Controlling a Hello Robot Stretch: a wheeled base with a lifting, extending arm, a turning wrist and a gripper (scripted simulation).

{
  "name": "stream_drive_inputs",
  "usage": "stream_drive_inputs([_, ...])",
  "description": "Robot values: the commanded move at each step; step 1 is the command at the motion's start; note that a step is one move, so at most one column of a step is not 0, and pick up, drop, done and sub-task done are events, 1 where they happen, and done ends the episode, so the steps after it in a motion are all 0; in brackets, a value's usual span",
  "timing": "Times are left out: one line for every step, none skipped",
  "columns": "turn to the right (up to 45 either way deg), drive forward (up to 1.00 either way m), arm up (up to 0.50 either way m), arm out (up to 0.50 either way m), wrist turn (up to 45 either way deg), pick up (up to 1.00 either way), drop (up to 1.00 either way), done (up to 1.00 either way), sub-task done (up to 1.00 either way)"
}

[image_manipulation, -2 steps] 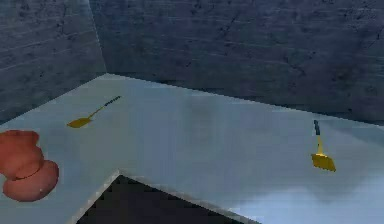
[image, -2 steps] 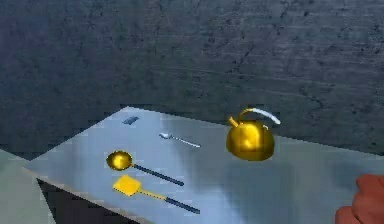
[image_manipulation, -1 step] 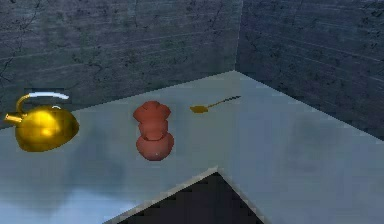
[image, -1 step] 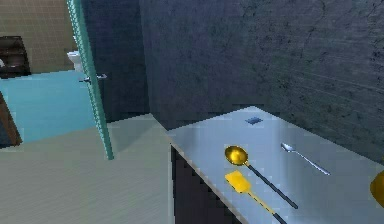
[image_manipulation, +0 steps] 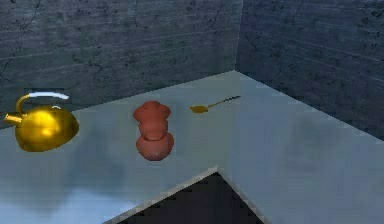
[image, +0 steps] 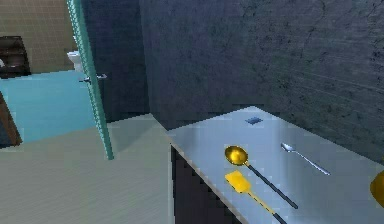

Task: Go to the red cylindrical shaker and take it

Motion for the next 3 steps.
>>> stream_drive_inputs([0.0, 0.0, 0.38, 0.0, 0.0, 0.0, 0.0, 0.0, 0.0])
stream_drive_inputs([0.0, 0.0, 0.0, 0.18, 0.0, 0.0, 0.0, 0.0, 0.0])
stream_drive_inputs([0.0, 0.0, 0.0, 0.0, 45.0, 0.0, 0.0, 0.0, 0.0])
